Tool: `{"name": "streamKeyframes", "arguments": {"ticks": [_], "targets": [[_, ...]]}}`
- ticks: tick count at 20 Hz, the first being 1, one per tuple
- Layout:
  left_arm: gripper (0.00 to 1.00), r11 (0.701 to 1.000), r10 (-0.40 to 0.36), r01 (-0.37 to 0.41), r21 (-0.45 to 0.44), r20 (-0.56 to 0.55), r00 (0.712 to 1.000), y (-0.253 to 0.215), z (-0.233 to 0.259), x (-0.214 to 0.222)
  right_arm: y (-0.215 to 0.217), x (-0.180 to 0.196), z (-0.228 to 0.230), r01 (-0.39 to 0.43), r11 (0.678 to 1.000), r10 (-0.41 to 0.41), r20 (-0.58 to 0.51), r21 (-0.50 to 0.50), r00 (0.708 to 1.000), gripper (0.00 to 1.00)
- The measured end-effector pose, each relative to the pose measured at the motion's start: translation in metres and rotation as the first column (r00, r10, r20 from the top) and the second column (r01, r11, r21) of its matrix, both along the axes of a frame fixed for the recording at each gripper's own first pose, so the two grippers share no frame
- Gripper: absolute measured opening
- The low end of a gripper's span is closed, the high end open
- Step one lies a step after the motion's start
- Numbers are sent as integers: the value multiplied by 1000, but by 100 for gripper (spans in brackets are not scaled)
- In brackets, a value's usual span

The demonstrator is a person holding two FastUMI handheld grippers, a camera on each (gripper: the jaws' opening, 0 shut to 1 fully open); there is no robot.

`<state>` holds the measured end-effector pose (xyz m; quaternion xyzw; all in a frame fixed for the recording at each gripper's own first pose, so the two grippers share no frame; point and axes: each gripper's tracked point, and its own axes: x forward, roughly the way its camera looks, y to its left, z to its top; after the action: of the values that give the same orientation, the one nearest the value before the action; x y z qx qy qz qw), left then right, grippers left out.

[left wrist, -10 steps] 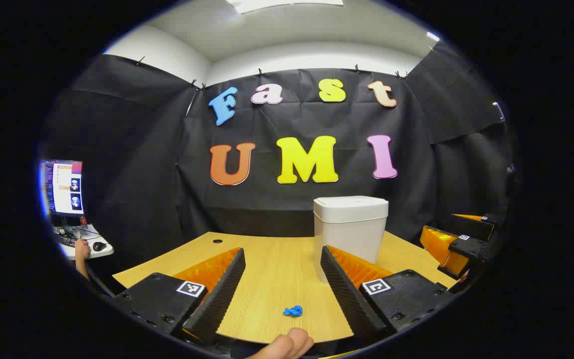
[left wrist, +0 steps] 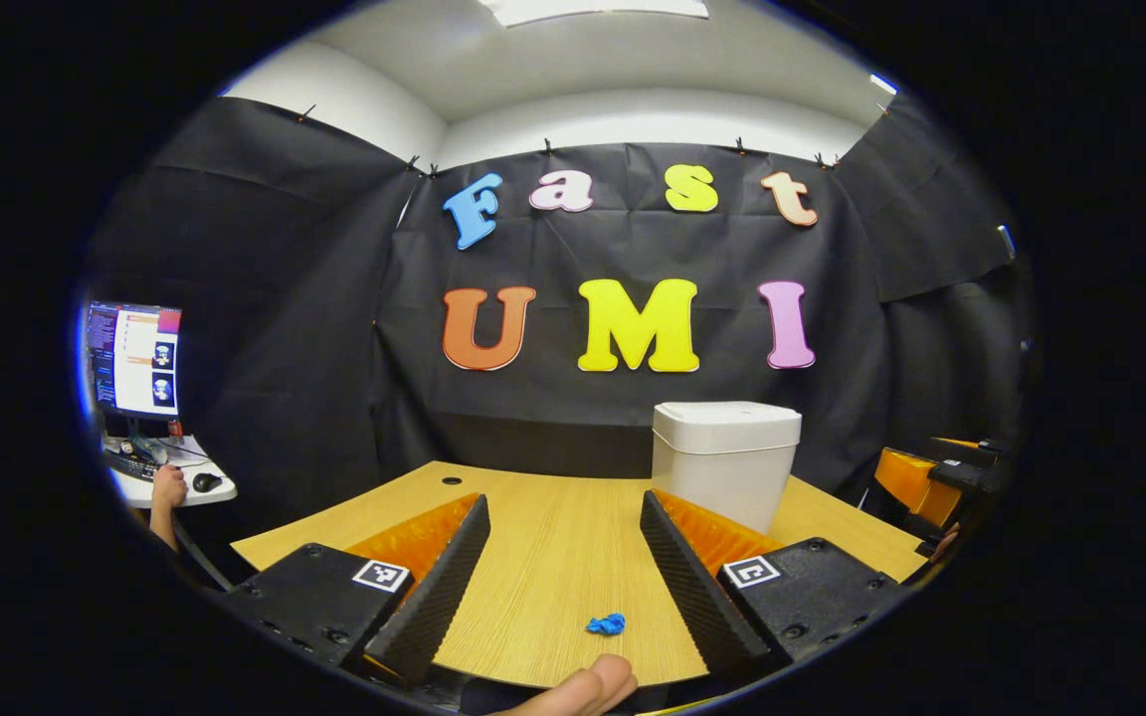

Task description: Press the lid of the desktop garbage bin to open it, pick up the crumpled paper on the desktop and throw it into the bin, then pick up the pop can on the desktop and drop it into the bin, and finally close the garbage bin lid.

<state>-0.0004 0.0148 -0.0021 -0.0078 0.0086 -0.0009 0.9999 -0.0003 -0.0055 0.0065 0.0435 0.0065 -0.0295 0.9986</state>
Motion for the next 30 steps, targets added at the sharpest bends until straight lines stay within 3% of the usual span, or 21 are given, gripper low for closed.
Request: {"name": "streamKeyframes", "arguments": {"ticks": [13,24,30], "targets": [[98,1000,3,-3,2,-35,999,-1,-13,4,4,3,-5,-5,997,4,-9,-81,1000,99],[98,1000,-2,3,23,-58,998,6,-17,8,22,54,22,-47,980,52,18,-194,999,95],[99,1000,20,-18,24,-68,997,21,-18,10,24,105,69,-90,994,91,15,-60,996,95]]}}
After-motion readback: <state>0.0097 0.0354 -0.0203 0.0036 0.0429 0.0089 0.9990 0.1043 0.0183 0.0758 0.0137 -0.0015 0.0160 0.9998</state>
